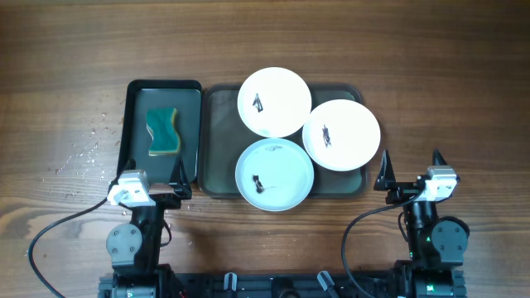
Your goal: Clean dirty plates on tray and stack at the side
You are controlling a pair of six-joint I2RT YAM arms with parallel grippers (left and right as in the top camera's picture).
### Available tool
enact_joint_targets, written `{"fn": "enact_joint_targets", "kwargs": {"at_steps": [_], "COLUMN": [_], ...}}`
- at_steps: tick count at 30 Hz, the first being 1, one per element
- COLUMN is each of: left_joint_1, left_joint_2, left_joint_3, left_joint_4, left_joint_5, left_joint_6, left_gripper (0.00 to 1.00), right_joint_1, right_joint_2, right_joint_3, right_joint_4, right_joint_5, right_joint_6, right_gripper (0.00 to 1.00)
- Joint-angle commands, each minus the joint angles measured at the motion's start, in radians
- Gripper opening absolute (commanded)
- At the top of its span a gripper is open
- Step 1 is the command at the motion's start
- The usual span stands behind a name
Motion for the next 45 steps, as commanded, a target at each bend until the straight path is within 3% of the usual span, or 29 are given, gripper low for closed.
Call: {"fn": "enact_joint_targets", "kwargs": {"at_steps": [1,22,28,36,45], "left_joint_1": [0.007,0.007,0.007,0.007,0.007], "left_joint_2": [-0.001,-0.001,-0.001,0.178,0.712], "left_joint_3": [-0.003,-0.003,0.023,0.383,0.901], "left_joint_4": [-0.009,0.038,0.123,-0.213,-0.593], "left_joint_5": [-0.010,-0.018,0.102,0.083,0.106], "left_joint_6": [0.020,0.020,-0.013,-0.035,-0.032], "left_gripper": [1.00,1.00,1.00,1.00,1.00], "right_joint_1": [-0.002,-0.002,-0.003,-0.003,-0.002], "right_joint_2": [0.004,0.004,0.004,0.004,0.004], "right_joint_3": [-0.001,-0.001,-0.001,-0.001,-0.001], "right_joint_4": [0.003,0.003,0.003,0.003,0.003], "right_joint_5": [-0.015,-0.015,-0.015,-0.015,-0.016], "right_joint_6": [-0.014,-0.014,-0.014,-0.014,-0.014], "right_gripper": [1.00,1.00,1.00,1.00,1.00]}}
